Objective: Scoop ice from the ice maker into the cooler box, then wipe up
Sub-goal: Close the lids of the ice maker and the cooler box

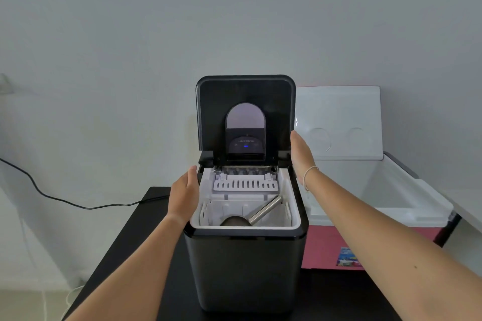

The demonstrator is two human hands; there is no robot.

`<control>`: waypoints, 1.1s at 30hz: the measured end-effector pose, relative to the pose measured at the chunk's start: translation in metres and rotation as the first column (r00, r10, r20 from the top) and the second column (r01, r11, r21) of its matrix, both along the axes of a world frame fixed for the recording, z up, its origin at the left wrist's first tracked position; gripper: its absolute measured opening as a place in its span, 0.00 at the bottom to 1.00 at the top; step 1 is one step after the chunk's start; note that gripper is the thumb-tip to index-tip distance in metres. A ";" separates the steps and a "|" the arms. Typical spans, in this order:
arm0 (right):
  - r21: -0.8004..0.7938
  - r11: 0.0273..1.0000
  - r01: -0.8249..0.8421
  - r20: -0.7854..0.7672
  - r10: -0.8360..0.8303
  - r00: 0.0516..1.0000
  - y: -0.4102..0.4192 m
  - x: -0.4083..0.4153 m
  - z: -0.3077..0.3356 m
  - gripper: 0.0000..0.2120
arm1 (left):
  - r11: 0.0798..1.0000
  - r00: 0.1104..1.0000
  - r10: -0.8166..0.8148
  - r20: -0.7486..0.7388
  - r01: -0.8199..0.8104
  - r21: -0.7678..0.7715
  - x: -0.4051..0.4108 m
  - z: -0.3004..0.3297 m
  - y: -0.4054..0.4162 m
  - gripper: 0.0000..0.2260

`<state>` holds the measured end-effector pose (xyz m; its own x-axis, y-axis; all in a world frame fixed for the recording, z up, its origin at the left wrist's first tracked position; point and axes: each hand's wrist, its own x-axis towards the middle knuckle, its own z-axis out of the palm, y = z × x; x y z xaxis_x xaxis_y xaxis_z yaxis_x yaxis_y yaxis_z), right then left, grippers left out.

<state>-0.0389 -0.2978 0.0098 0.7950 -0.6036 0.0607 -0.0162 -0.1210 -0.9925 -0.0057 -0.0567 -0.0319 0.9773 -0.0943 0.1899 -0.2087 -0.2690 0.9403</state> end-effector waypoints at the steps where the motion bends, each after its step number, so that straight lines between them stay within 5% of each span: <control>1: 0.038 0.999 -0.002 0.007 0.002 1.000 -0.001 0.000 -0.003 0.25 | 0.999 1.000 0.002 -0.014 -0.002 -0.034 -0.001 0.001 0.000 0.14; 7: 0.162 0.986 -0.041 0.036 0.036 0.999 0.003 -0.010 -0.009 0.28 | 0.964 0.989 -0.042 -0.142 0.003 -0.266 0.001 0.012 0.012 0.25; 16: 0.226 0.971 -0.072 0.104 0.050 0.993 0.011 -0.030 -0.026 0.28 | 0.881 0.943 -0.186 -0.274 0.037 -0.472 -0.001 0.021 0.006 0.28; 19: 0.280 0.958 -0.070 0.078 0.050 0.996 0.006 -0.038 -0.037 0.19 | 0.786 0.895 -0.293 -0.337 0.025 -0.618 -0.003 0.020 0.010 0.30; 21: 0.283 0.954 -0.100 0.076 0.082 0.994 0.005 -0.046 -0.049 0.22 | 0.728 0.871 -0.356 -0.338 0.031 -0.685 -0.009 0.020 0.011 0.30; 33: 0.352 0.932 -0.091 0.065 0.073 0.995 0.011 -0.054 -0.049 0.15 | 0.765 0.840 -0.442 -0.315 0.169 -0.622 -0.012 0.015 0.020 0.28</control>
<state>-0.0928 -0.2871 -0.0391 0.8440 -0.5262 -0.1035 0.0301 0.2392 -0.9705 -0.0179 -0.0363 -0.0166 0.9027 -0.4150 -0.1134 0.2644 0.3273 0.9072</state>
